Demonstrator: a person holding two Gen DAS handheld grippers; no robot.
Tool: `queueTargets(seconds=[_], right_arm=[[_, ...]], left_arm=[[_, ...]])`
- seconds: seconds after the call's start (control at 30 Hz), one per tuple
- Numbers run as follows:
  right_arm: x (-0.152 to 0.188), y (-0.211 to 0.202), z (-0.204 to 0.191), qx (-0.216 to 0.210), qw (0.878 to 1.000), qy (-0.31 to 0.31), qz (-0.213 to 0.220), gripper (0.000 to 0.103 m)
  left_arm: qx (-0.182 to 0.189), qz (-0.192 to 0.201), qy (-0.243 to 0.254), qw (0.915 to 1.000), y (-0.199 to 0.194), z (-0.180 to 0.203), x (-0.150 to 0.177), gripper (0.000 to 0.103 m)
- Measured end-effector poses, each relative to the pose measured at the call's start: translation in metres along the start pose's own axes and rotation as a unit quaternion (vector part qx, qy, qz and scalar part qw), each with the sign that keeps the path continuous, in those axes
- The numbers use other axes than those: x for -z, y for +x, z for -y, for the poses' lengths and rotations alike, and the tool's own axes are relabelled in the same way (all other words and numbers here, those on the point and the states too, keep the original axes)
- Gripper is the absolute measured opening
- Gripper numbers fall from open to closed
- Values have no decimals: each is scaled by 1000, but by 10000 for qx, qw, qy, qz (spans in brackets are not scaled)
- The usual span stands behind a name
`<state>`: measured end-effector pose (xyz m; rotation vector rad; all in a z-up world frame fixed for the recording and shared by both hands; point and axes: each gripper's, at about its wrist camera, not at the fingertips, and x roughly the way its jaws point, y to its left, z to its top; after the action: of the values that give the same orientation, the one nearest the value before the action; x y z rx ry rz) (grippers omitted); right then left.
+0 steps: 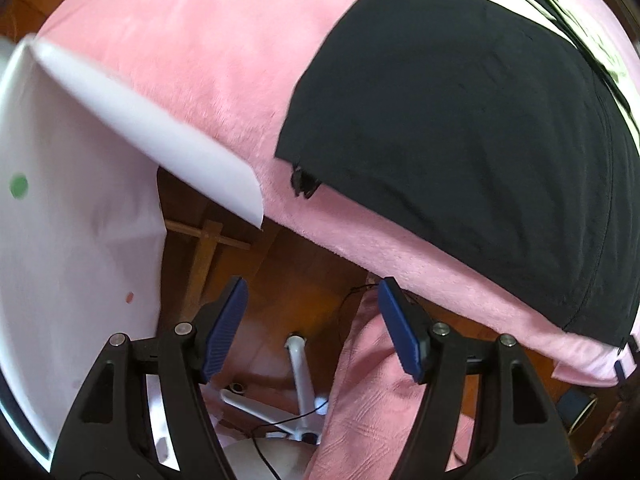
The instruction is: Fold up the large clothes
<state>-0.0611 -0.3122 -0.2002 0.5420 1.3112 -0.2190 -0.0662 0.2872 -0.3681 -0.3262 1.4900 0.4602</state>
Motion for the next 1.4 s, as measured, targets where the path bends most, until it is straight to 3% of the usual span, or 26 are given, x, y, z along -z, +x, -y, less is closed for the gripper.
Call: queueTargets(seconds=[0.1,0.3,0.43,0.57,0.67,0.8,0.93,1.1,1.27,1.4], right_arm=[[-11,14,6,304,9995,-90,-18,87],[-22,34,6,437,9987,-171,-212,86],[-31,40,-5,475,9982,-273,-261,77],[-41,42,-25,512,9963,-574,-378,56],[-48,46,-35,605,9941,-762,-488,55],[-49,46,-36,612,9945,-695,-498,50],[-45,45,-29,594,9959,-495,-464,47],[-46,47,-28,657,9957,-403,-507,47],[-40,49,-35,760,9950,-334,-558,47],[-43,54,-45,818,9940,-301,-657,47]], left_arm=[[161,44,-394,9991,6,-12,2,65],[597,194,-1257,9901,24,-34,4,66],[929,281,-1615,9821,34,-48,-4,66],[804,431,-1745,9804,43,-63,-17,66],[1028,290,-1831,9773,54,-71,-28,66],[1298,98,-1834,9744,64,-75,-34,66],[1853,139,-1470,9715,48,-77,-30,66],[2098,248,-1000,9723,35,-78,-30,66],[2191,-23,-698,9732,33,-72,-46,65],[2693,-90,-616,9610,22,-74,-60,66]])
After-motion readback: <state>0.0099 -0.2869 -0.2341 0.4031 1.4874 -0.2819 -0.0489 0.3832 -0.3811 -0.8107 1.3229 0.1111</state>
